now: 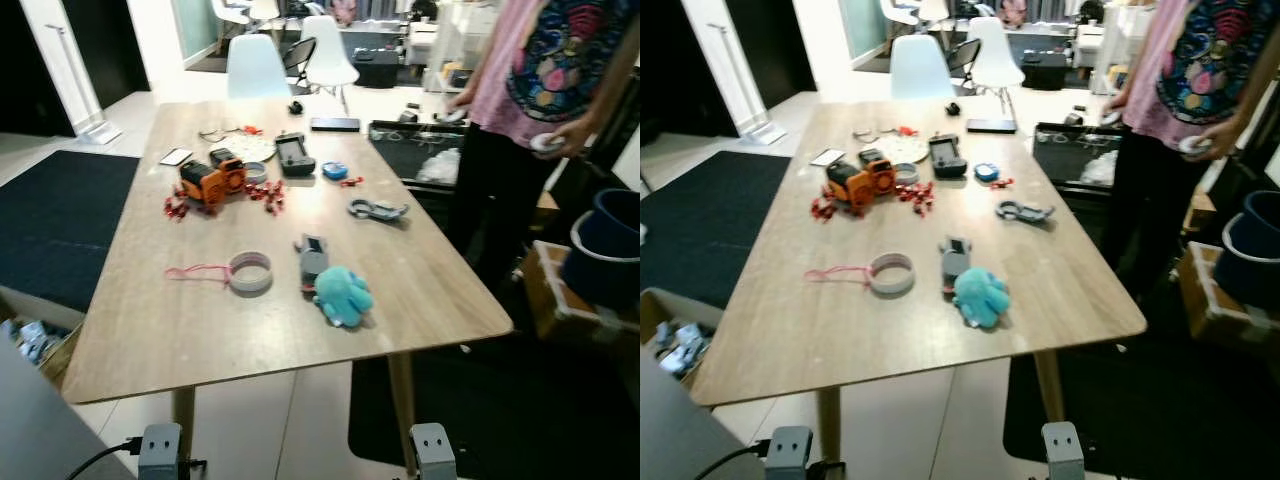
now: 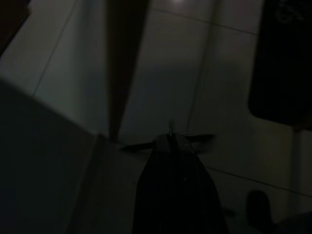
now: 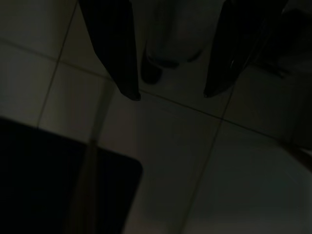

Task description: Hang keys on a hook

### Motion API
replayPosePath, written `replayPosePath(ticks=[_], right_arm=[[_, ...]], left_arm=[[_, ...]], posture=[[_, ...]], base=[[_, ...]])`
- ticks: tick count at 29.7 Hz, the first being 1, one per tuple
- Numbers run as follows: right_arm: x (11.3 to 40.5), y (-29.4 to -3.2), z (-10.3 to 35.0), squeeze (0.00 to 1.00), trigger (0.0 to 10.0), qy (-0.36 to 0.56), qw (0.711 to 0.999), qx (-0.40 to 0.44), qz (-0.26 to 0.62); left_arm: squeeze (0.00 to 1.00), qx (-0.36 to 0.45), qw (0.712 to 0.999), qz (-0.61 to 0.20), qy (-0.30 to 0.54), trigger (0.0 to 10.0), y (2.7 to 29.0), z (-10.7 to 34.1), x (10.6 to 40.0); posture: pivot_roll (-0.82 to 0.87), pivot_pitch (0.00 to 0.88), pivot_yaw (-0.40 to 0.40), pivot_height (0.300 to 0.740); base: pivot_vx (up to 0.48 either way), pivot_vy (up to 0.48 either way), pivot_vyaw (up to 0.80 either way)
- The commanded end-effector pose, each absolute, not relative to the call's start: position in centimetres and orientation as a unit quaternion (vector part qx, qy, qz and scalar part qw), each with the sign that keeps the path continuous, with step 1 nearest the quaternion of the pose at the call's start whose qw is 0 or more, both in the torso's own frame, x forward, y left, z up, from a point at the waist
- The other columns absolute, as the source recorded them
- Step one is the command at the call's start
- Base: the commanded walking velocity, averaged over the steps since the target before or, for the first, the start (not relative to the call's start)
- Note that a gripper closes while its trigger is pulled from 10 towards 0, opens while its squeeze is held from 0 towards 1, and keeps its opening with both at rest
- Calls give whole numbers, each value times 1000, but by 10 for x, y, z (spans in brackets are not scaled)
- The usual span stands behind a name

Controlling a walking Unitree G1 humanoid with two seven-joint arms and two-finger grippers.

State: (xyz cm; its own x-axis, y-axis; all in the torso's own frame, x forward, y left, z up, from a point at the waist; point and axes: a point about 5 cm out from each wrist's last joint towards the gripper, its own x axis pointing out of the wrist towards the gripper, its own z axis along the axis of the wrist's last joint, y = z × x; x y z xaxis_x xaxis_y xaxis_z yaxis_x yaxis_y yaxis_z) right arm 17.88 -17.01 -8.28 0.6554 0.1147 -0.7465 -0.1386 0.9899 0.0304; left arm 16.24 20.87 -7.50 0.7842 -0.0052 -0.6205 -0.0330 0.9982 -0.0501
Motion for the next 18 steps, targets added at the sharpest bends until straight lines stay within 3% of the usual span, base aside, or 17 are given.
replayPosePath(ticks=[1,18], right_arm=[[178,-167,-83,0,10000,409,909,-19,83],[178,-166,-83,0,10000,409,907,-31,96]], left_arm=[[0,-37,944,17,329,10000,209,-76,158],[0,-37,941,31,334,10000,211,-79,152]], posture=[[80,43,-23,740],[78,44,-27,740]], base=[[0,0,800],[0,0,800]])
